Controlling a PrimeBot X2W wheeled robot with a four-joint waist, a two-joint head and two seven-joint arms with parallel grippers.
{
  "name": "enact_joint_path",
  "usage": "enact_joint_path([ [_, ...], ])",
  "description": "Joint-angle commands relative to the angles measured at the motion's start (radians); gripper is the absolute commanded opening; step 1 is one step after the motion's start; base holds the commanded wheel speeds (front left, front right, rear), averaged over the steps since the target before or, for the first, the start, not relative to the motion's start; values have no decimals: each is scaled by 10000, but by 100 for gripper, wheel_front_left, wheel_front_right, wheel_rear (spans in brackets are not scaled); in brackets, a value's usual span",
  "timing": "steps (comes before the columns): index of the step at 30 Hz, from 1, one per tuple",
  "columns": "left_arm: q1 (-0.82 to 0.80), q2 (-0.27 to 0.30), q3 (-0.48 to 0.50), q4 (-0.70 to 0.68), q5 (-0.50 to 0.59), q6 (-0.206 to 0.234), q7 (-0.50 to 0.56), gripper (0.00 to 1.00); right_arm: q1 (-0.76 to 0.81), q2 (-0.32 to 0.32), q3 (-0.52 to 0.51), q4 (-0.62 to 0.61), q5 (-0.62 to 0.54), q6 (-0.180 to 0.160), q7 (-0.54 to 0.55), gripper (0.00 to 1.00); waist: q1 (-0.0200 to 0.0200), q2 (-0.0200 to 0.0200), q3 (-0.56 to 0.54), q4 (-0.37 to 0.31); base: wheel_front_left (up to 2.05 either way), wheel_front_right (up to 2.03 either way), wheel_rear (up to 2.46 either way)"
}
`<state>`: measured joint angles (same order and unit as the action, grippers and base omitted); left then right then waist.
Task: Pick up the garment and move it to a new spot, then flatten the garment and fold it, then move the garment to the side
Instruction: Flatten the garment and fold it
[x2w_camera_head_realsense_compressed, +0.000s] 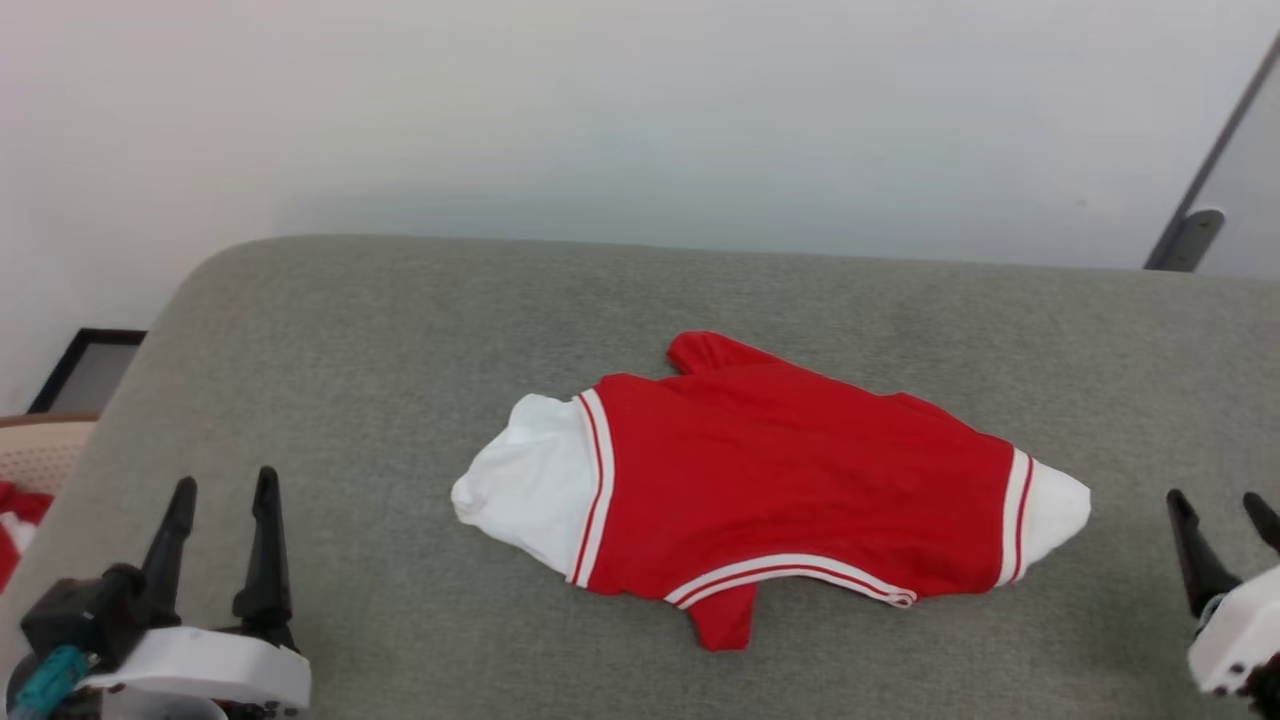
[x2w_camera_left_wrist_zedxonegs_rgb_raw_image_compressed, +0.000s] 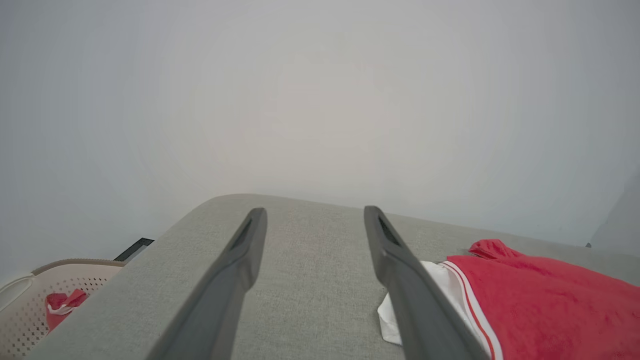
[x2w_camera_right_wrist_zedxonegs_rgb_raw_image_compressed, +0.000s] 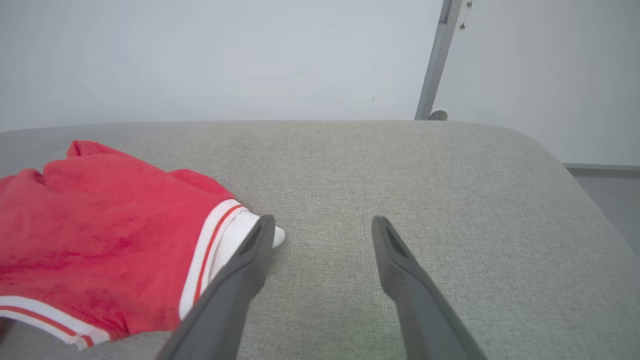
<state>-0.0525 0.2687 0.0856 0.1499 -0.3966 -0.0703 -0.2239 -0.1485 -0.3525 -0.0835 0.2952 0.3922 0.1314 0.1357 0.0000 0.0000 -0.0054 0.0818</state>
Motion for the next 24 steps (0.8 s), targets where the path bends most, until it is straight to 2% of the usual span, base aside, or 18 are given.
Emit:
enact_joint_path([
  [1,70,92,4,-68,-93,-19,89,100,269,246,-149,-307,-260,-14,-300,100,0,0,56,-184,0,0,0],
  [7,-267,498,-221,-262,-489,-289,1020,100,826,1161,-528,-1183,-996,-14,-1195,100,0,0,192,-552,0,0,0],
  [10,-505,721,-394,-248,-748,-383,1625,100,910,1326,-521,-1358,-1156,-14,-1300,100,0,0,238,-666,0,0,0],
  [15,-1365,1487,-1158,177,-1720,-569,3748,100,862,1664,-514,-1498,-1330,-14,-1408,100,0,0,362,-884,0,0,0],
  [24,-3675,2616,-2786,1854,-3631,-612,8190,100,424,1658,-343,-1443,-1263,-14,-1327,100,0,0,800,-1198,0,0,0],
])
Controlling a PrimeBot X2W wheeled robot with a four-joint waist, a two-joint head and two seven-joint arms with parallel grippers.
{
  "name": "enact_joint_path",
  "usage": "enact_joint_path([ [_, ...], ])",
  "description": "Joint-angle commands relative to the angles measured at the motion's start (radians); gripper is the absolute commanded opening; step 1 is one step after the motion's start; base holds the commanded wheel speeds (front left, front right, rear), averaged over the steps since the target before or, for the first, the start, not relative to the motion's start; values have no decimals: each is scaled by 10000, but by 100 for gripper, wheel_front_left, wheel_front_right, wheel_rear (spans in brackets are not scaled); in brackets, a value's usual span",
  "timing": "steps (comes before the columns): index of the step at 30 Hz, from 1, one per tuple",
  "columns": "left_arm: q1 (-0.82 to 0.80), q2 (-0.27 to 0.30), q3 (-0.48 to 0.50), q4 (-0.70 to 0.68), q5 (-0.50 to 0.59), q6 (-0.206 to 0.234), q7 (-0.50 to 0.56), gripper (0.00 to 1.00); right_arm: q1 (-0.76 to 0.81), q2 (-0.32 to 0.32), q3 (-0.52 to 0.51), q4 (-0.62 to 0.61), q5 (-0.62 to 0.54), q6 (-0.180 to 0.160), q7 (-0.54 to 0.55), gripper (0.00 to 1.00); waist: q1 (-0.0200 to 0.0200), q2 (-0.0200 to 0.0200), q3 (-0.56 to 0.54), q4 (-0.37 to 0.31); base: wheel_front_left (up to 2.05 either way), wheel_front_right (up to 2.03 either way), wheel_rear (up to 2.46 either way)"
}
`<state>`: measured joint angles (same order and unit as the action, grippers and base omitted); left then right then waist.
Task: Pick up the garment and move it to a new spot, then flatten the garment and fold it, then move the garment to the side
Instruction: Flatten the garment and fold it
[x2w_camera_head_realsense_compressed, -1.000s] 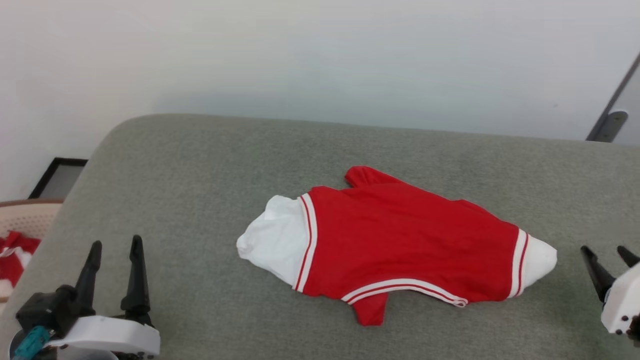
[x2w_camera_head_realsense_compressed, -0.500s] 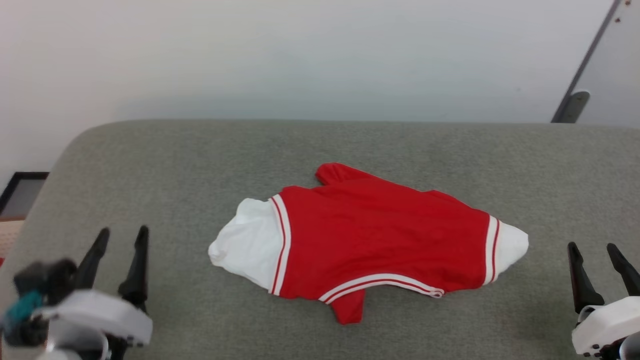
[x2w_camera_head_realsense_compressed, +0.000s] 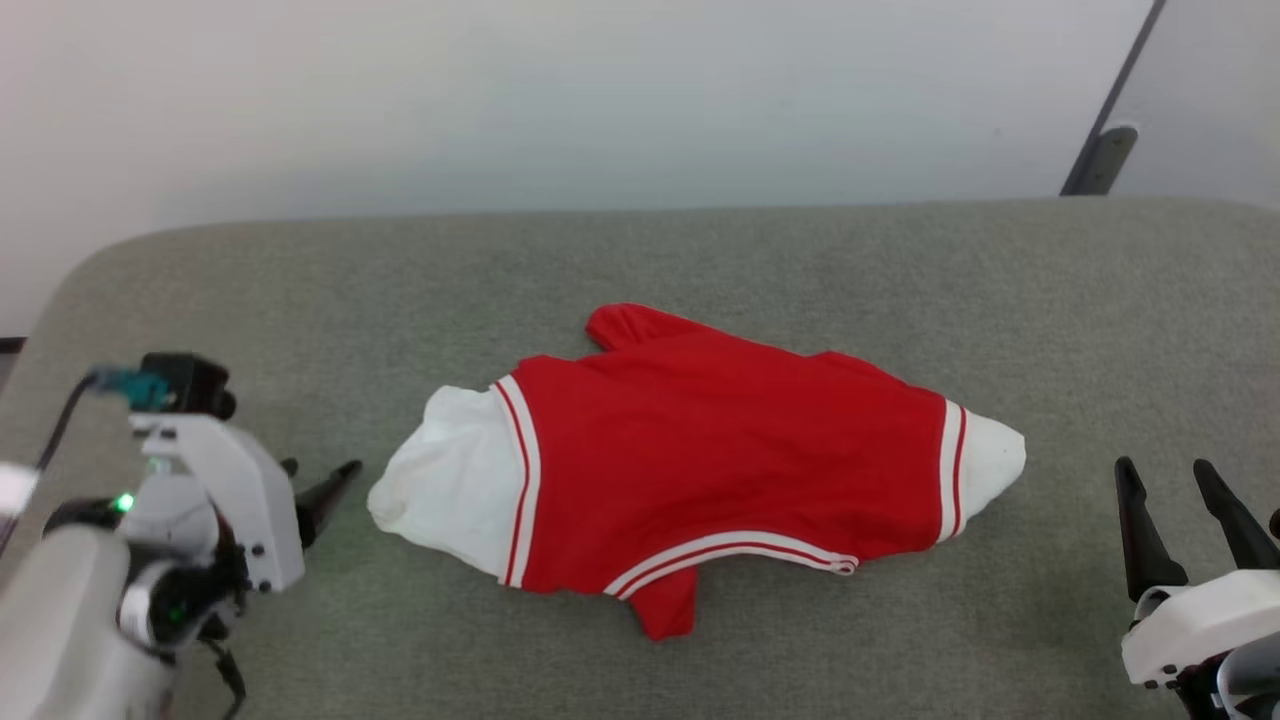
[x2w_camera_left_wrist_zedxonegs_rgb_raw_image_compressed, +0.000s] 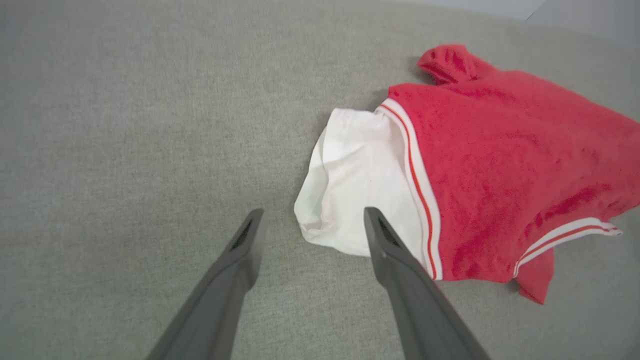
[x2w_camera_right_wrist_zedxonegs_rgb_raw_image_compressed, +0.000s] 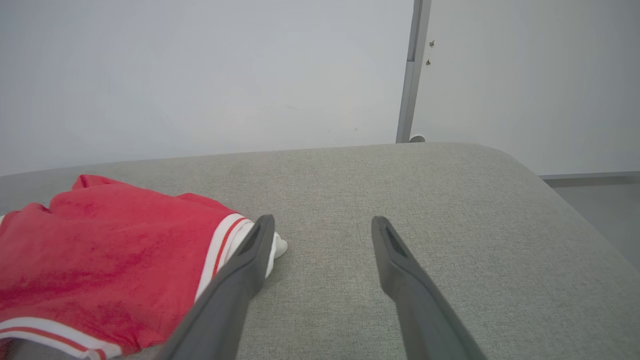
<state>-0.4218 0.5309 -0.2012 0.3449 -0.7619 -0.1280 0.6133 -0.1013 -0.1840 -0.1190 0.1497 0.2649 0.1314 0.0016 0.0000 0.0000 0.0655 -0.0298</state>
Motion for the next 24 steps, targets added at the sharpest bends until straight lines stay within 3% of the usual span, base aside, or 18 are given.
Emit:
enact_joint_path([
  [1,-207,70,-125,102,-36,-36,211,100,-103,-24,33,26,28,-14,40,100,0,0,140,-118,0,0,0],
  [5,-1107,99,-637,1057,-162,-36,1450,100,-291,-46,105,-16,34,-14,50,100,0,0,372,-271,0,0,0],
  [9,-1802,75,-1036,1843,-38,-31,2032,100,-456,-66,180,-39,38,-14,63,100,0,0,630,-416,0,0,0],
  [24,-2870,-211,-1964,4458,-40,-30,1679,100,-995,-94,322,-152,112,-15,177,100,0,0,1618,-773,0,0,0],
])
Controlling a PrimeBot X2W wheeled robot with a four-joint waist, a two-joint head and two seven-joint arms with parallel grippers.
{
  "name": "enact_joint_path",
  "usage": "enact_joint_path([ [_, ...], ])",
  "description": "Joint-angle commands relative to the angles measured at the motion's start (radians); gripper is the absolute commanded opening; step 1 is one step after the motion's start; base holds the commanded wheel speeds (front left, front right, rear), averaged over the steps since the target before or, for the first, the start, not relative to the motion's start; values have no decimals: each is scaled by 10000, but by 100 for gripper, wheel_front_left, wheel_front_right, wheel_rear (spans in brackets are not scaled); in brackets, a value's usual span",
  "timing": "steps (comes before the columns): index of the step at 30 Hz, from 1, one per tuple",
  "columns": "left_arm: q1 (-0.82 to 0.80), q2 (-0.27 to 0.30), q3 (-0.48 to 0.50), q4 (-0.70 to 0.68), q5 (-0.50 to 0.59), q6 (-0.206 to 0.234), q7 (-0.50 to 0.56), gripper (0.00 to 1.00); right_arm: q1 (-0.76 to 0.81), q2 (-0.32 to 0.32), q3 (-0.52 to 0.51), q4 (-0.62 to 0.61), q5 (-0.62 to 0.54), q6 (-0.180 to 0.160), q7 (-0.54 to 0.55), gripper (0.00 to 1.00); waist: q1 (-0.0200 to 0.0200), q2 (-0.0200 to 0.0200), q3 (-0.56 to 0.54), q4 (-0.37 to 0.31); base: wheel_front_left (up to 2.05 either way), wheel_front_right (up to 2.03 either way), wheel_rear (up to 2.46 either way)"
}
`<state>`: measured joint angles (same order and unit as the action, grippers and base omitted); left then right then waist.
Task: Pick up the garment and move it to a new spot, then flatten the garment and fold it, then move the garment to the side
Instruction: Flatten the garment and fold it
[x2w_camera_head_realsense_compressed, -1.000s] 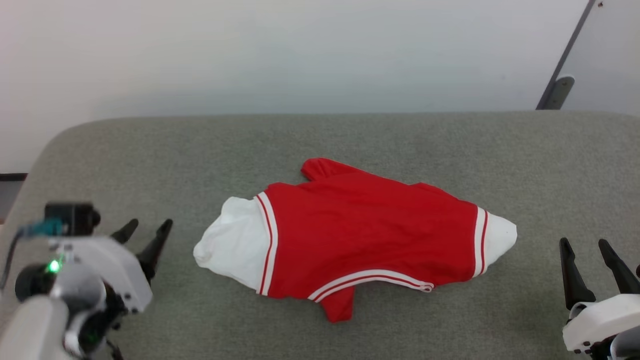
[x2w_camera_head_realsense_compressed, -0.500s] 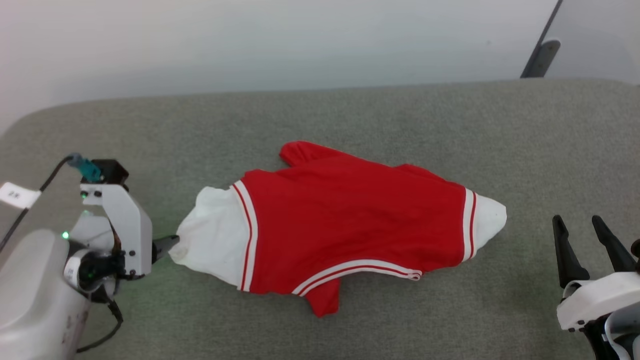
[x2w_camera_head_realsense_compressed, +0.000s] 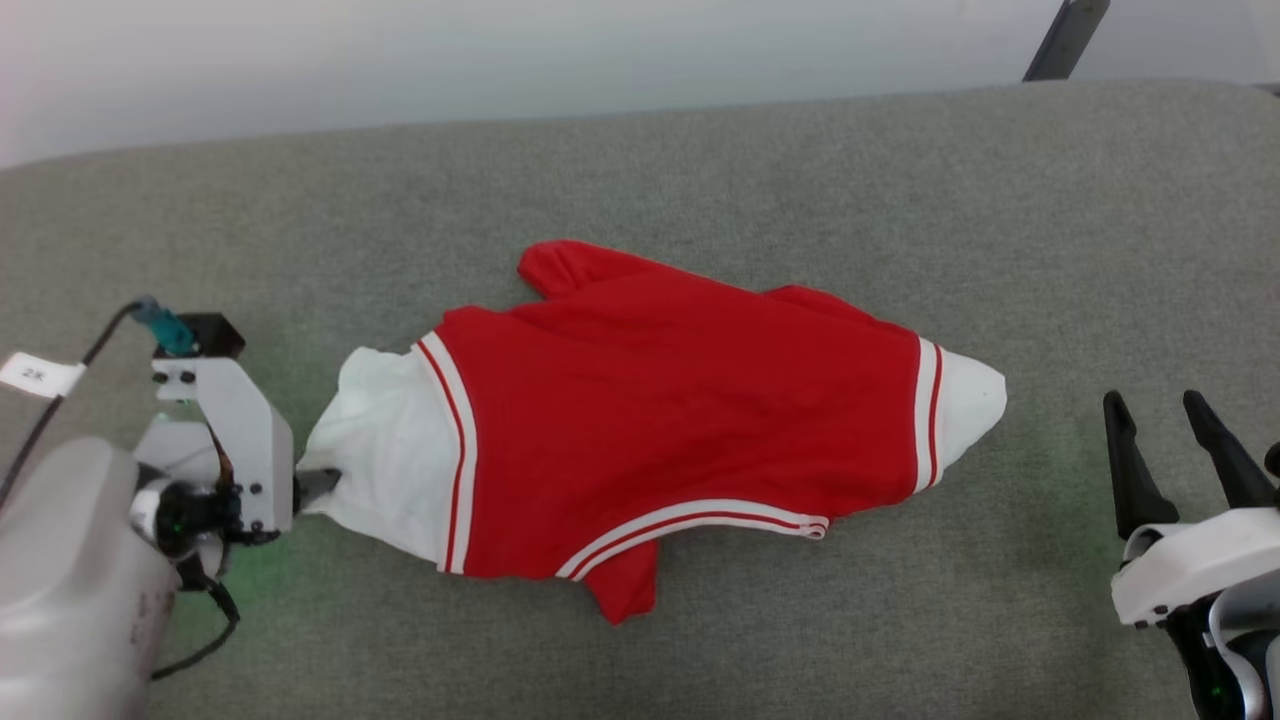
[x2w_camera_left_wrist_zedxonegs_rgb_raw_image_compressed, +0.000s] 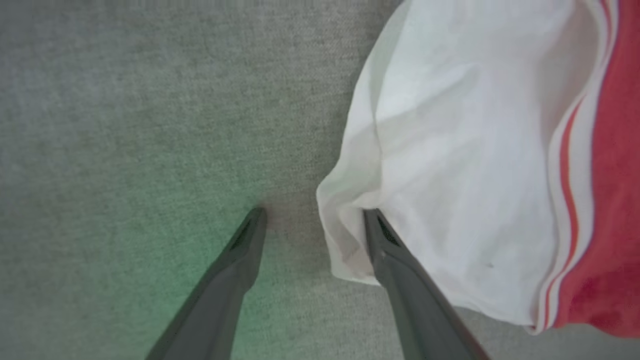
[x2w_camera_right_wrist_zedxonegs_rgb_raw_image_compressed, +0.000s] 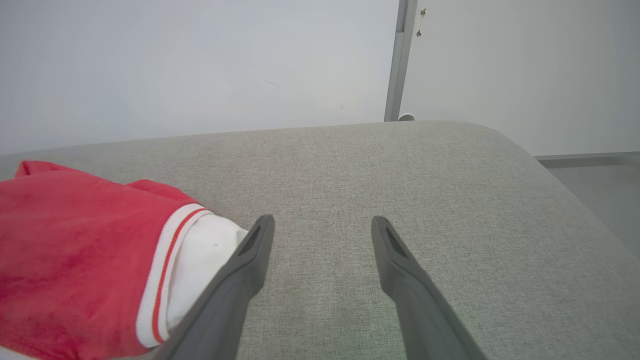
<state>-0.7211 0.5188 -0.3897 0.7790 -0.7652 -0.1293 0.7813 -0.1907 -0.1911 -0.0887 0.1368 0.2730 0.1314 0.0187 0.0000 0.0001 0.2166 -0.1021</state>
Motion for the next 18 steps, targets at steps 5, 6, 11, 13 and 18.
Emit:
enact_joint_path([
  [5,45,-411,-387,687,-321,2,31,0,-145,-165,403,-24,307,-15,581,100,0,-1,271,-12,0,0,0],
  [6,35,-439,-474,721,-393,0,44,0,-126,-211,517,-25,408,-15,755,100,0,-1,278,14,0,0,0],
  [11,-145,-383,-775,651,-764,-1,-70,0,-210,-542,1221,-109,1088,-15,1793,100,0,-1,327,204,0,0,0],
  [13,-271,-353,-889,647,-858,-1,-139,0,-380,-715,1577,-161,1370,-15,2209,100,0,-1,367,295,0,0,0],
  [18,-629,-411,-1120,607,-1056,0,-445,0,-952,-1067,2132,99,1810,-15,3052,100,0,-1,532,561,0,0,0],
])
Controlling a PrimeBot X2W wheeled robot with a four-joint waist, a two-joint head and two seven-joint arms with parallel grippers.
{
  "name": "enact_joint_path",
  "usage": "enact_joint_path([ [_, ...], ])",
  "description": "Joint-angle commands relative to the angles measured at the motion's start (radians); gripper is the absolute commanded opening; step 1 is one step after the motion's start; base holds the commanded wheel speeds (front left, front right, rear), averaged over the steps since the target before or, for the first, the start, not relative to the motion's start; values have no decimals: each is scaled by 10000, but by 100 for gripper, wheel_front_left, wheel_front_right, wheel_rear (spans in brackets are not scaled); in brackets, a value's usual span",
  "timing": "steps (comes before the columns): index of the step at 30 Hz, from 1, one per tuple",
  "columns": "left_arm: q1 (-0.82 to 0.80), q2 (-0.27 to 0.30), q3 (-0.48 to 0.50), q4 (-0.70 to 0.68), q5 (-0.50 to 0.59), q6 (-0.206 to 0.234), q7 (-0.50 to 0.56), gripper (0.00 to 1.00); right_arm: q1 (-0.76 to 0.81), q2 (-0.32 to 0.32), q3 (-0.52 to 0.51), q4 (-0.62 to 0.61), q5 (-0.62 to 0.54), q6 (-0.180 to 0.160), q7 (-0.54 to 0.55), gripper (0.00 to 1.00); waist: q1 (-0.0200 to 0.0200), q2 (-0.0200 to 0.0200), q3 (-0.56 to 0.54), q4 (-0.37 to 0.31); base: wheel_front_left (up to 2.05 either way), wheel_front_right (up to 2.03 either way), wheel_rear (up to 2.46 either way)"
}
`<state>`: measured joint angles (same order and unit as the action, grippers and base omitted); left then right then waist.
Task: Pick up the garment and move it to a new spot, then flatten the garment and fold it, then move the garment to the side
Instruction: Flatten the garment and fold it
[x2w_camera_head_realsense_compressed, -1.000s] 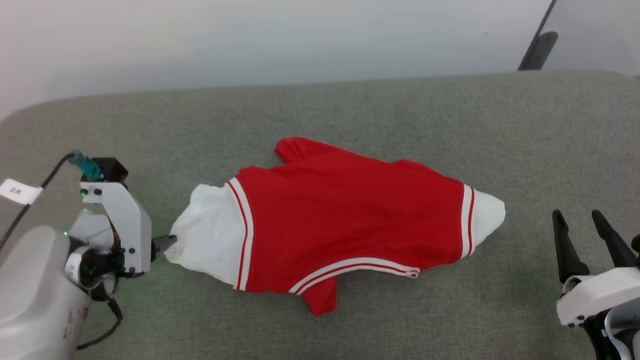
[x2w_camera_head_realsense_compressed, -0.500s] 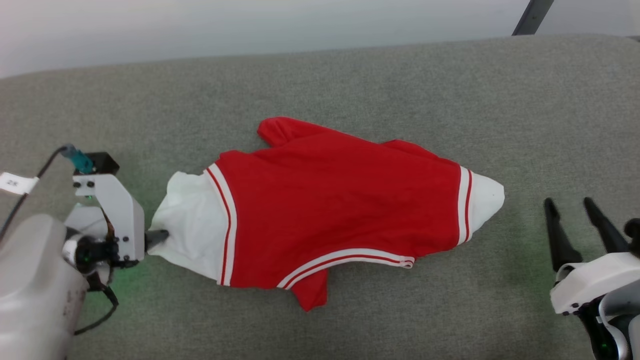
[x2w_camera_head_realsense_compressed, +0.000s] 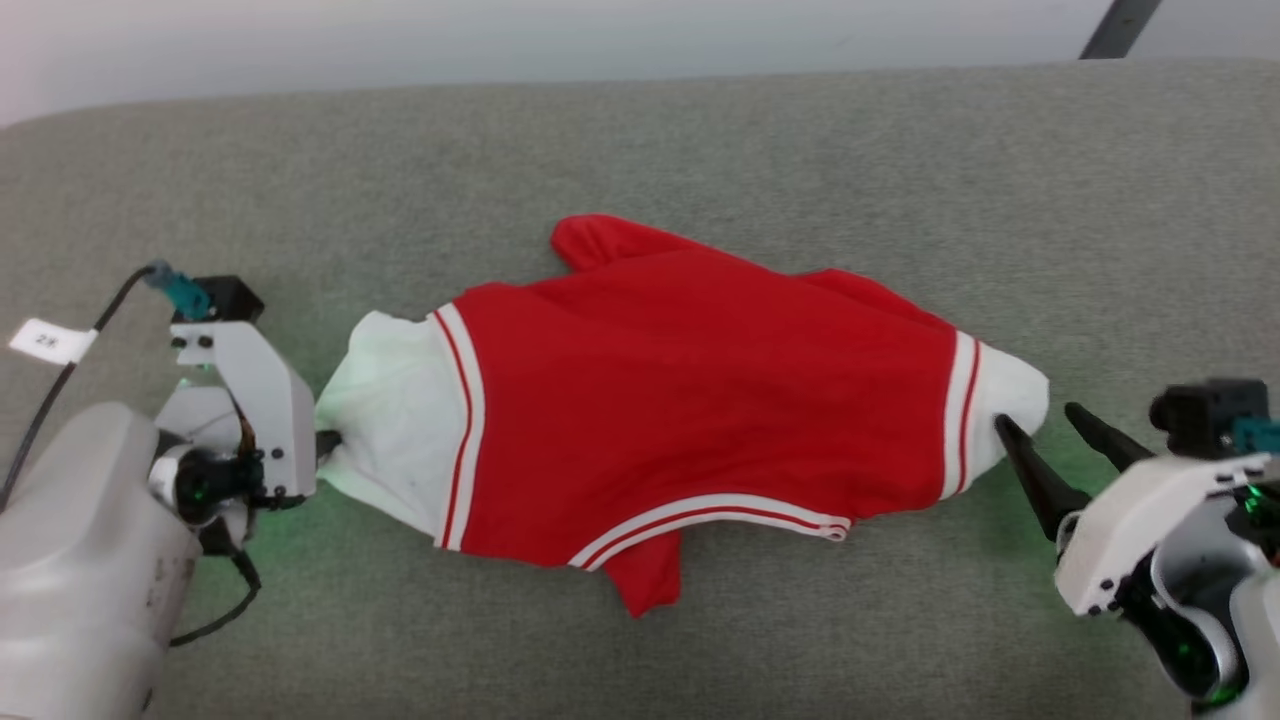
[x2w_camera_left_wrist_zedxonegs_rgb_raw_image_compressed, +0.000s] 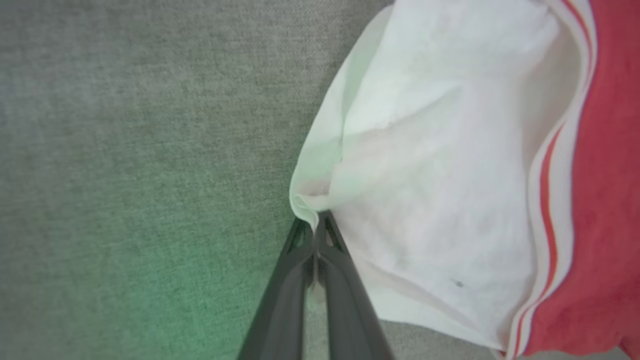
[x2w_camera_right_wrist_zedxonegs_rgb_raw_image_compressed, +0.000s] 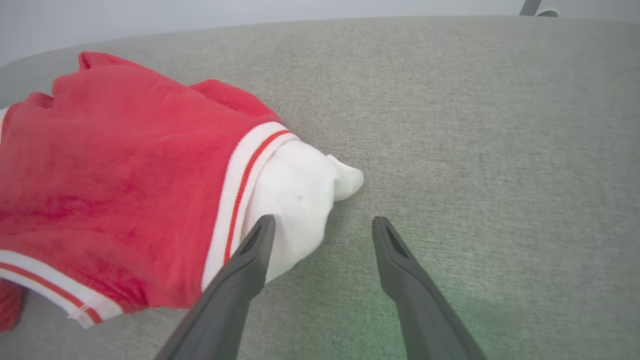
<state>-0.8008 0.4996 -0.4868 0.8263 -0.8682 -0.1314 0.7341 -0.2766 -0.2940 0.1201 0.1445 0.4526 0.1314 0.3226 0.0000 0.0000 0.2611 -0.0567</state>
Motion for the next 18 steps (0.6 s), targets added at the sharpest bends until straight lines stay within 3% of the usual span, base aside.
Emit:
enact_joint_path([
  [1,112,-233,-200,145,-49,21,-10,0,-226,-90,95,141,30,-15,139,100,0,0,123,162,0,0,0],
  [7,-150,-371,-564,106,-274,21,-258,0,-879,-201,394,1140,93,-15,1004,100,0,0,317,506,0,0,0],
  [8,-184,-391,-629,120,-306,22,-268,0,-946,-159,467,1313,150,-15,1122,95,0,0,336,555,0,0,0],
  [9,-221,-401,-695,126,-337,22,-291,0,-1018,-162,561,1471,139,-15,1234,70,0,0,358,598,0,0,0],
  [10,-243,-421,-752,133,-392,22,-343,0,-1067,-182,707,1611,139,-15,1327,13,0,0,375,636,0,0,0],
  [11,-281,-438,-805,142,-420,22,-371,0,-1099,-194,784,1748,176,-13,1400,0,0,0,394,677,0,0,0],
  [18,-670,-224,-909,105,-615,25,-843,0,-1621,-113,574,1760,700,-15,1459,0,0,0,244,771,0,0,0],
])
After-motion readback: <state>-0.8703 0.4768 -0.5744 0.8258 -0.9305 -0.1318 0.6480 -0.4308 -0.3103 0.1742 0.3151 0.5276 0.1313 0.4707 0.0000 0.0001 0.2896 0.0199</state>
